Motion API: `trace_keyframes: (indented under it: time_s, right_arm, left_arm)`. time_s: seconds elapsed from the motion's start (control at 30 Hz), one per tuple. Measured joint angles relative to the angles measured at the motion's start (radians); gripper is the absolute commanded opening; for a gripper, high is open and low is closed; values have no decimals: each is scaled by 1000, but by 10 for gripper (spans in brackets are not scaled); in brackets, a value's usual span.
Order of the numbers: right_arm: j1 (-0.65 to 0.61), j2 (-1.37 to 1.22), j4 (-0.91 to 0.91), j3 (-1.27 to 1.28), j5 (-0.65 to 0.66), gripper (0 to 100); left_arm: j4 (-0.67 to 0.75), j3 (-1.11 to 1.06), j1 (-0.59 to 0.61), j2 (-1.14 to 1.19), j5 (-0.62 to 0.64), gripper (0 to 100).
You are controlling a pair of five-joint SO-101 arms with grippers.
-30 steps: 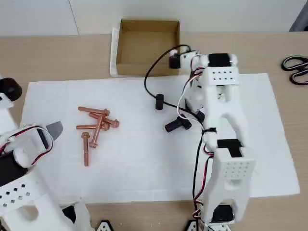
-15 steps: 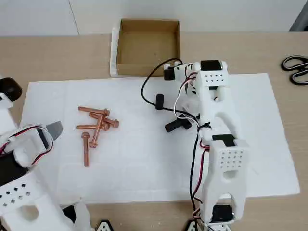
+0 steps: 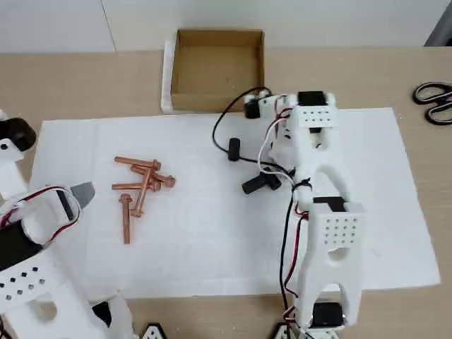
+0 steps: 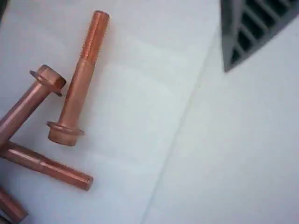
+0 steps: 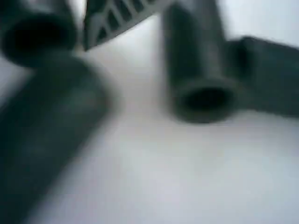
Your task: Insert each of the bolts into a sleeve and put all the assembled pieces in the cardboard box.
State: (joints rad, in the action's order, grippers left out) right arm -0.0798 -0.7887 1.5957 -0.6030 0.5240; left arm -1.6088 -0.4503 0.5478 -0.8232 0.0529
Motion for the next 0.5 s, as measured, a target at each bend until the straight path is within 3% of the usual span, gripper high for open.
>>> trace_keyframes:
  time_s: [0.27,0.5]
  right_arm:
    - [49,-3,-15,-6,0,4]
    - [52,26,87,-55,-12,4]
  left_arm:
    - [0,0,0,0,0,303]
    - [0,0,0,0,-2,303]
